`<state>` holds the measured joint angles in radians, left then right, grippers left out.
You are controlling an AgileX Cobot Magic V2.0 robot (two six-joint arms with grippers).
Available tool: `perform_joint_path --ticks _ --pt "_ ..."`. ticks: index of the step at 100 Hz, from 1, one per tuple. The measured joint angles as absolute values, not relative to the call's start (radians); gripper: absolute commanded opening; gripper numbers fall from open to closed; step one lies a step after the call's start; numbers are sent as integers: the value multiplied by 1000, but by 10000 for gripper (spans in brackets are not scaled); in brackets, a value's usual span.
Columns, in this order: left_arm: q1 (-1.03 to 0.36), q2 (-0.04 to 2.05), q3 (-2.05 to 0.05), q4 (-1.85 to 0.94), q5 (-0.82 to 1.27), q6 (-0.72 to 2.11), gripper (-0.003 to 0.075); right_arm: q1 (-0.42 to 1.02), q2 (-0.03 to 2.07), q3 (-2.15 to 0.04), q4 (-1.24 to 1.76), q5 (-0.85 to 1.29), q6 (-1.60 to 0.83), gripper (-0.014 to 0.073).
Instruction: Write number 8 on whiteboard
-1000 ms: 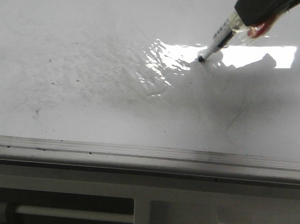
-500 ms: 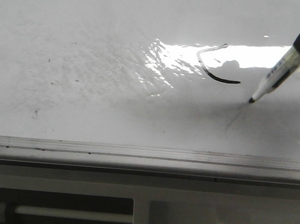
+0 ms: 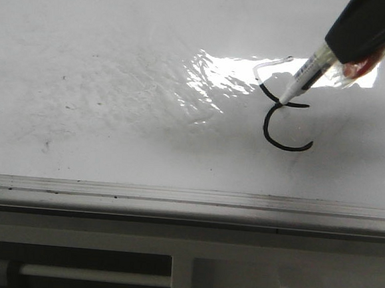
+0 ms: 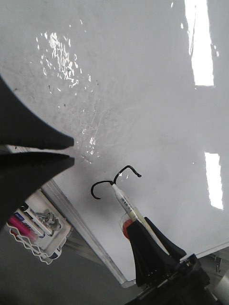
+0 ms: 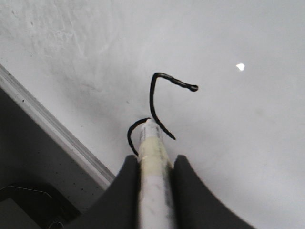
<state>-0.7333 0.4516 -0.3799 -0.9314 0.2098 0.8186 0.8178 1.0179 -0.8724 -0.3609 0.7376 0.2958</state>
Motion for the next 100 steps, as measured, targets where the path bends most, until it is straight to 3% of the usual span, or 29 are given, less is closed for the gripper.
perform_joint_path --ticks 58,88,100 --pt "-733 452 -380 -931 210 819 -20 818 1014 -933 -521 765 405 -63" --pt "-733 452 -379 -931 210 819 -20 897 820 -973 -507 770 407 -64" --pt "-733 471 -379 -931 213 821 49 901 804 -948 -495 898 408 -67"
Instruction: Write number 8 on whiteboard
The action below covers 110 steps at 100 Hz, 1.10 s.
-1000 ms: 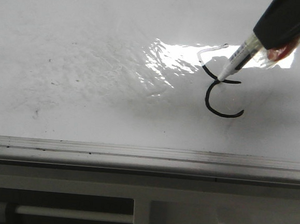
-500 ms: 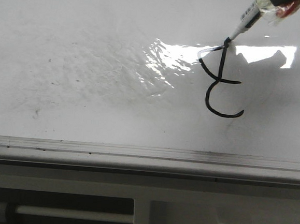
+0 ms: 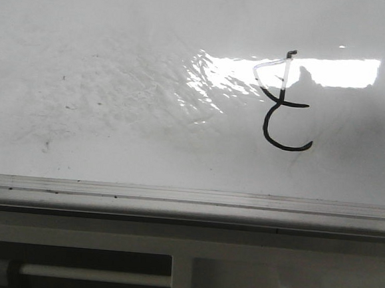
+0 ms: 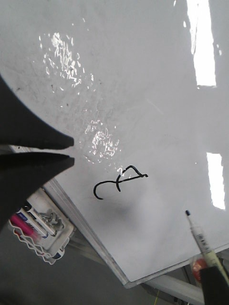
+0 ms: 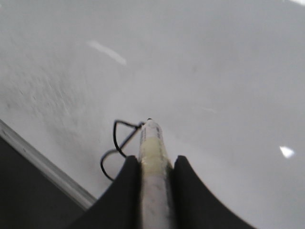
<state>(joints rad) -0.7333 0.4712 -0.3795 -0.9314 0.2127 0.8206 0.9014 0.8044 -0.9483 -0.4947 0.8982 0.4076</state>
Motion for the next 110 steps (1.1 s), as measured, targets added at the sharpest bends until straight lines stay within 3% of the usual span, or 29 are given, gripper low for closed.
perform_joint_path --ticks 16,23,56,92,99,110 --pt "-733 570 -409 -925 316 902 303 905 812 -854 -298 841 249 -67" --pt "-733 638 -451 -921 387 962 340 907 832 -840 -190 802 126 -67" --pt "-733 990 -715 -914 703 1280 335 909 922 -861 107 698 -395 -71" --pt "-806 1217 -859 -929 772 1364 328 909 992 -887 299 711 -606 -71" --pt "-817 1235 -868 -931 774 1366 270 909 996 -887 302 713 -612 -71" --pt "-818 1246 -870 -931 774 1367 63 909 996 -887 304 713 -614 -71"
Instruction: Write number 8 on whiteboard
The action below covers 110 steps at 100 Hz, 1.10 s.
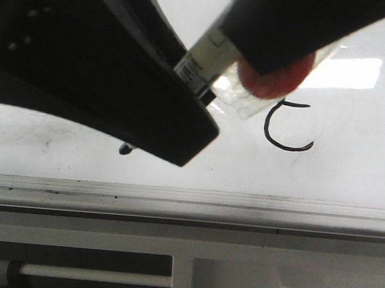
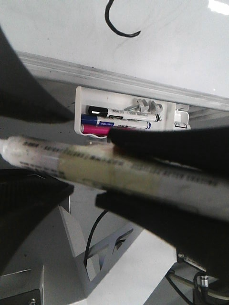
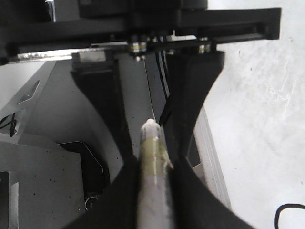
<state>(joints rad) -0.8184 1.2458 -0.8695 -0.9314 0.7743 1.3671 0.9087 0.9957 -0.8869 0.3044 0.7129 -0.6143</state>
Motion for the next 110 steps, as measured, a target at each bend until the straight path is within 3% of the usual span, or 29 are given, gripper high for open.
perform_joint_path --ticks 4,34,39,58,64,69,76,90,110 --pt "-818 1248 -871 -931 774 1367 -25 909 996 -887 307 713 -614 -71" --pt "-824 1250 -871 -926 795 1391 -20 909 996 -887 320 725 -616 -40" --pt "-824 1250 -871 -928 800 1391 -20 909 996 -887 320 727 -616 13" --pt "-824 1250 -840 -987 791 1355 -20 885 972 -887 279 729 -547 351" --pt "-824 1250 -809 -1030 763 1351 -20 862 932 -887 249 731 -523 387" --pt "-824 1252 -779 -1081 719 1348 -20 835 893 -887 229 731 -506 373" --pt "-824 1252 -739 -1184 632 1347 -20 790 831 -887 212 733 -489 287" --pt "-841 1252 -698 -1403 379 1343 -20 690 713 -887 201 737 -478 -60" --pt "-893 1270 -695 -1573 95 1343 -20 594 637 -891 195 748 -473 -63"
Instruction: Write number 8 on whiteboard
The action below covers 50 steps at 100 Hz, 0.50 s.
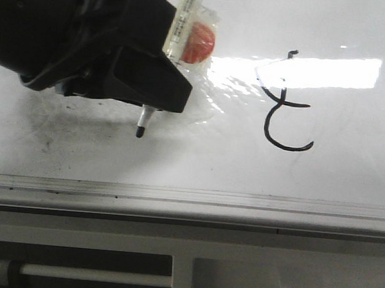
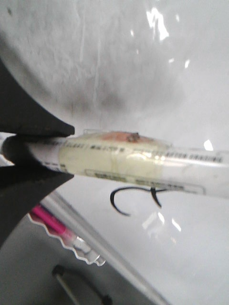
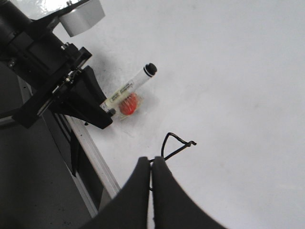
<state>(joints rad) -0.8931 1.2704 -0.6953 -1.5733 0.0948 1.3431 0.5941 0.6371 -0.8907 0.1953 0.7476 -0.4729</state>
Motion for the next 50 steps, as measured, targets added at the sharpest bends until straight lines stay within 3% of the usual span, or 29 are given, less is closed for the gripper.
perform_joint_path --ticks 50 --pt "-922 1377 -753 -1772 -43 1335 -20 581 636 -891 191 765 -470 -63"
